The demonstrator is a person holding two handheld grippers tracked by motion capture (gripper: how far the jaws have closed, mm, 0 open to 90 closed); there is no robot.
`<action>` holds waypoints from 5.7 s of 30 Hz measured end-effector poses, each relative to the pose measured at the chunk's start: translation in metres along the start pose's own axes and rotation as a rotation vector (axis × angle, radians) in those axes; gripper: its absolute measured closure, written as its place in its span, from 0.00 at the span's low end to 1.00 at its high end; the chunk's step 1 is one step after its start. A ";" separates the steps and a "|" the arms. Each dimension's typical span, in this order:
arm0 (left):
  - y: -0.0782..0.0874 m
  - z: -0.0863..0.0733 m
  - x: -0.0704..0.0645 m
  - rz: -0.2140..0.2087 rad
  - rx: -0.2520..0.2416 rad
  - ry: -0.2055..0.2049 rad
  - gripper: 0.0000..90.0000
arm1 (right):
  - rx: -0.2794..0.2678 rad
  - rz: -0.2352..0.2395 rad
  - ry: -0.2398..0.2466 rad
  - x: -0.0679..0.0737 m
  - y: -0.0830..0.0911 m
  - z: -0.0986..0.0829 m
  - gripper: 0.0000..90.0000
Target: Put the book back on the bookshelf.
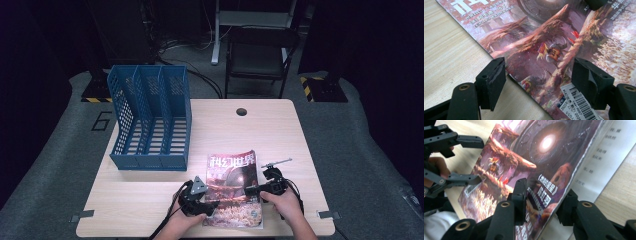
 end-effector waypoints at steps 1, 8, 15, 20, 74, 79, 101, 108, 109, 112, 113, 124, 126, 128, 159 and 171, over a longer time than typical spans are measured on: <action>0.001 0.000 0.000 -0.009 0.009 0.000 0.31 | 0.006 0.006 0.004 -0.001 0.000 0.000 0.74; 0.000 0.000 0.000 0.004 -0.004 0.001 0.32 | 0.019 0.024 0.001 -0.004 0.001 -0.002 0.80; 0.001 -0.001 0.000 0.001 -0.018 0.018 0.33 | 0.012 0.026 0.012 -0.005 0.002 -0.004 0.84; 0.001 -0.001 0.001 0.005 -0.013 0.004 0.34 | 0.002 0.022 0.005 -0.006 0.001 -0.007 0.86; -0.004 0.020 0.036 -0.177 0.008 0.143 0.16 | -0.266 -0.023 0.168 0.027 0.026 -0.015 0.95; -0.007 0.022 0.037 -0.203 0.004 0.139 0.14 | -0.278 -0.011 0.168 0.030 0.027 -0.014 0.95; -0.017 0.028 0.035 -0.262 0.013 0.096 0.11 | -0.315 0.038 0.188 0.033 0.031 -0.012 0.95; -0.015 0.029 0.039 -0.263 0.007 0.127 0.19 | -0.303 0.026 0.171 0.030 0.028 -0.012 0.95; -0.015 0.029 0.039 -0.262 0.005 0.131 0.19 | -0.302 0.025 0.170 0.030 0.028 -0.012 0.95; -0.015 0.030 0.039 -0.259 0.000 0.136 0.20 | -0.293 0.024 0.160 0.028 0.026 -0.011 0.95; -0.015 0.030 0.040 -0.259 0.000 0.141 0.21 | -0.293 0.024 0.165 0.027 0.026 -0.011 0.95; -0.004 0.037 0.040 -0.237 -0.034 0.133 0.41 | -0.293 0.014 0.169 0.026 0.026 -0.010 0.95; -0.001 0.039 0.040 -0.233 -0.038 0.133 0.45 | -0.296 0.015 0.169 0.027 0.026 -0.010 0.95; 0.002 0.041 0.039 -0.229 -0.030 0.147 0.49 | -0.300 0.013 0.179 0.027 0.026 -0.010 0.95; 0.035 0.067 0.027 -0.194 -0.068 0.116 0.89 | -0.215 0.091 0.141 0.025 0.015 -0.008 0.77; 0.039 0.071 0.025 -0.186 -0.067 0.093 0.92 | -0.151 0.120 0.104 0.024 0.009 -0.009 0.80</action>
Point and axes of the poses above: each handheld gripper's, and its own axes: y roughly backward along the jaws, z roughly out of its top, x roughly to its left, the point moved 3 cm from there along -y, roughly forward along the jaws, and after that the axes turned 9 degrees about -z, right-handed, at the moved point
